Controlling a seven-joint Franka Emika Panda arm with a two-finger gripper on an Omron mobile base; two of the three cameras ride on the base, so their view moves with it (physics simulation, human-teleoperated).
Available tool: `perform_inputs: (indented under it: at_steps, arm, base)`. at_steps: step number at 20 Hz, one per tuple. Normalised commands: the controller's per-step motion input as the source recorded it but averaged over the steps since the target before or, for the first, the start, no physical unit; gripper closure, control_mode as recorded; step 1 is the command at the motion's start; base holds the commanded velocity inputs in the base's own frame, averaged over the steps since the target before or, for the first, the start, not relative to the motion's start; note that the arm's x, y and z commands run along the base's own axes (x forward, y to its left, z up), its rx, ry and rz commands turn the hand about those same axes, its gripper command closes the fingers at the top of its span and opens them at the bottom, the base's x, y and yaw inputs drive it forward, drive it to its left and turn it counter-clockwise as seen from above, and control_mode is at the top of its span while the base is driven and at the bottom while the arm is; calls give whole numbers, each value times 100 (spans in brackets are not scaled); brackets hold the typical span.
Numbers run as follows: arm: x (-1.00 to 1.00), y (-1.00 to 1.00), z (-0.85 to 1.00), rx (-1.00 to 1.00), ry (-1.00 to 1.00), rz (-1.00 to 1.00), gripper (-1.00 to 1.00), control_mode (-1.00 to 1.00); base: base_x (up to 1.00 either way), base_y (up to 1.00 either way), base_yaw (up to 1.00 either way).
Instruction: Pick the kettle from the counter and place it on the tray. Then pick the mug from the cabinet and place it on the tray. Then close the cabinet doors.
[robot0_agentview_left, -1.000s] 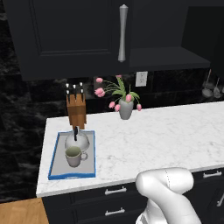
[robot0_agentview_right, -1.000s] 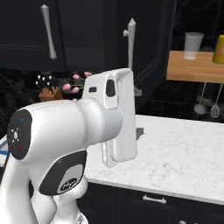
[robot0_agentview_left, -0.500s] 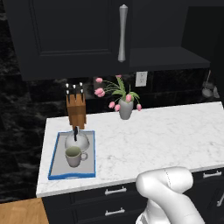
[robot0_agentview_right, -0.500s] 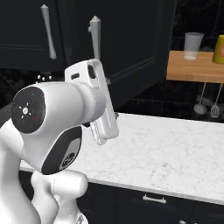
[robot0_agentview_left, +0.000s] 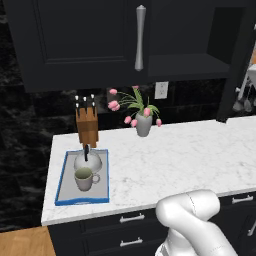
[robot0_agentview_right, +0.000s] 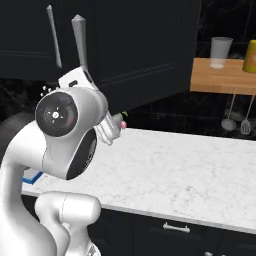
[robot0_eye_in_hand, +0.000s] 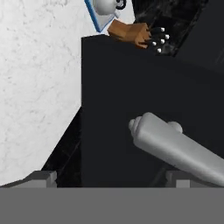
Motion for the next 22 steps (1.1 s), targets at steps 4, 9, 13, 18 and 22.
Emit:
perform_inputs:
  at_steps: [4, 9, 13, 18, 22]
  arm:
    - [87, 47, -4, 0, 0, 20, -100, -100]
    - [88, 35, 0, 0, 0, 10, -100, -100]
    - [91, 41, 0, 0, 0, 0, -100, -100]
    - [98, 23, 0, 1, 0, 0, -100, -100]
    - [93, 5, 0, 2, 0, 0, -100, -100]
  base:
    - [0, 0, 0]
    - [0, 0, 0]
    - [0, 0, 0]
    - [0, 0, 0]
    - [0, 0, 0]
